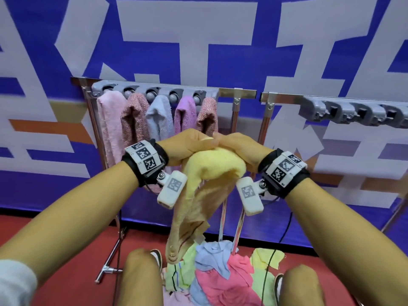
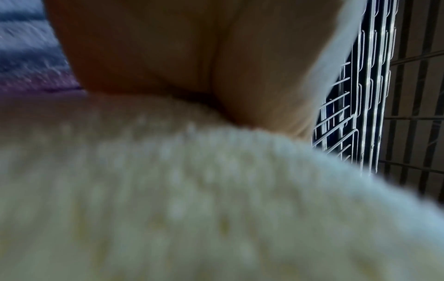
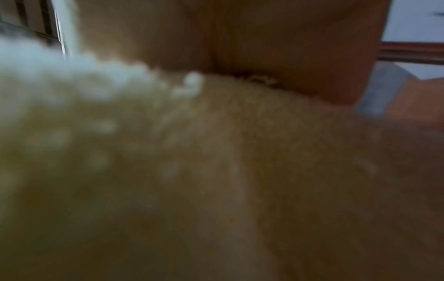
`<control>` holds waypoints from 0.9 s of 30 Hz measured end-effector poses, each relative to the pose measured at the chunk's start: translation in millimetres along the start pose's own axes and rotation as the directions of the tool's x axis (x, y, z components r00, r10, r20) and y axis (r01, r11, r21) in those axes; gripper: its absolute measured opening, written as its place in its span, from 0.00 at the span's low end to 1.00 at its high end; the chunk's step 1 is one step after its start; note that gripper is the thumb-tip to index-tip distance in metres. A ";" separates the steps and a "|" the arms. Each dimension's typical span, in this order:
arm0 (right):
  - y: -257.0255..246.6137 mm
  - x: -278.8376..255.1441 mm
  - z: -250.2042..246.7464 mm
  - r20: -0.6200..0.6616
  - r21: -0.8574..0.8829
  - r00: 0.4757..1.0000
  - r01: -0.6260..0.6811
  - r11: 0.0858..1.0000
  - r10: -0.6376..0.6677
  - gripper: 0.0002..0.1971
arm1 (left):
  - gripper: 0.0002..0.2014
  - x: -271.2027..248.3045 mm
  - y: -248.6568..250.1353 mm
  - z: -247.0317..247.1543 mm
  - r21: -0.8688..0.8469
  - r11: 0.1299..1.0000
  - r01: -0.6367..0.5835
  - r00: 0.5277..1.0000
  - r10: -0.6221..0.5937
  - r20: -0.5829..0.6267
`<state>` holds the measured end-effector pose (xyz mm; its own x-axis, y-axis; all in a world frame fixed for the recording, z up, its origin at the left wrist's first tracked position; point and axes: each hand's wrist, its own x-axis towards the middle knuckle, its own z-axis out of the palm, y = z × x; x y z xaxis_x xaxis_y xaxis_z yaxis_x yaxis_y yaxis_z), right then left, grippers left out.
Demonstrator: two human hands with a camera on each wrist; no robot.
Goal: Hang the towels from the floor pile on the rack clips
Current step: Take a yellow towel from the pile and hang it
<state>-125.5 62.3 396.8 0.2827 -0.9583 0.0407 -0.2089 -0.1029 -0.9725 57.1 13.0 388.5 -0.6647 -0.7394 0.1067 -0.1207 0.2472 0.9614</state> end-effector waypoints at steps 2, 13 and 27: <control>-0.4 6.4 3.6 0.001 -0.044 0.999 0.036 0.998 -0.036 0.25 | 0.23 -5.0 -7.8 -9.0 0.004 0.999 0.052 0.999 -0.052 0.008; -1.2 44.8 45.4 -0.035 0.275 0.994 -0.086 0.958 0.099 0.06 | 0.14 -30.4 -17.8 -65.6 -0.317 0.947 0.048 0.996 -0.072 -0.062; -39.7 109.9 148.1 0.192 0.383 0.969 -0.219 0.897 0.154 0.19 | 0.08 -66.7 -31.9 -166.2 -0.129 0.992 -0.007 0.937 -0.038 -0.347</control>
<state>52.5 0.6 405.9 0.4219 -0.8933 -0.1548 0.1095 0.2197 -0.9694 227.9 -49.6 392.9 -0.3624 -0.9197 0.1512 -0.0196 0.1697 0.9853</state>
